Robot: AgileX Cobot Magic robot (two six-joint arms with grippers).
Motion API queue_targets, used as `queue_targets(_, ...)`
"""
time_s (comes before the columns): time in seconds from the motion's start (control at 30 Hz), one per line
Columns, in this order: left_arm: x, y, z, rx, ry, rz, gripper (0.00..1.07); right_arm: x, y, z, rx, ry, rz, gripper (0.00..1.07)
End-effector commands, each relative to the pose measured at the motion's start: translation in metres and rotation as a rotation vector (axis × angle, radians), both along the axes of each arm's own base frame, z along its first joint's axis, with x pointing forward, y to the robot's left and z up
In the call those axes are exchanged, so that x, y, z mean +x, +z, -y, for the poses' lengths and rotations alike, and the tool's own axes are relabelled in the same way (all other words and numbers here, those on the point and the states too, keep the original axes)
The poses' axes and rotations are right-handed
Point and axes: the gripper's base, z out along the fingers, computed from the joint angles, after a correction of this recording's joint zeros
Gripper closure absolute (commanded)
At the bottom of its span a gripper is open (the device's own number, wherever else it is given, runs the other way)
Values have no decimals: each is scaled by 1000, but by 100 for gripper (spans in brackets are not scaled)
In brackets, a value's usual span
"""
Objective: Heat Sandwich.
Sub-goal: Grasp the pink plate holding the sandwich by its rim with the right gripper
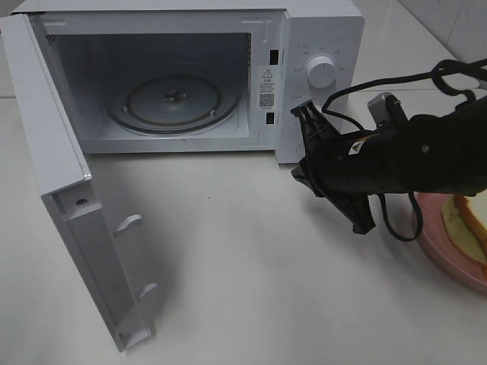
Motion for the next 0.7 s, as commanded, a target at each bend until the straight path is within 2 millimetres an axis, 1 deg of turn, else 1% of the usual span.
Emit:
queue_targets(0.03,-3,0,1,-8,-1,24,5,-14,8,1,-153,222,-52,102)
queue_targets(0.07,-3,0,1,-8,-1,24,5,-17,9,1,-181,265,-60,102)
queue_targets(0.1,-3,0,1,-8,-1,24,5,-17,9,1,-181,265,-60,102)
queue_targets(0.17,-3,0,1,-8,-1,24,5,-22,11,2,-234,351,-69,101)
queue_targets(0.2,-3,0,1,-8,-1,24,5,-27,14,3,-283,441,-82,101)
queue_targets(0.23,-3,0,1,-8,-1,24,5,-27,14,3,-283,441,-82,101)
queue_targets(0.3,-3,0,1,-8,-1,24,5,-33,17,4,-331,537,-91,100)
queue_targets(0.33,-3,0,1,-8,-1,24,5,-38,20,5,-397,656,-89,99)
queue_targets(0.37,-3,0,1,-8,-1,24,5,-40,21,6,-432,713,-76,99)
queue_targets(0.4,-3,0,1,-8,-1,24,5,-40,21,6,-432,713,-76,99)
queue_targets(0.47,-3,0,1,-8,-1,24,5,-44,23,8,-499,820,-59,98)
queue_targets(0.5,-3,0,1,-8,-1,24,5,-49,26,10,-550,916,-59,96)
queue_targets(0.63,-3,0,1,-8,-1,24,5,-54,28,12,-576,998,-77,93)
queue_targets(0.7,-3,0,1,-8,-1,24,5,-59,31,14,-580,1037,-98,89)
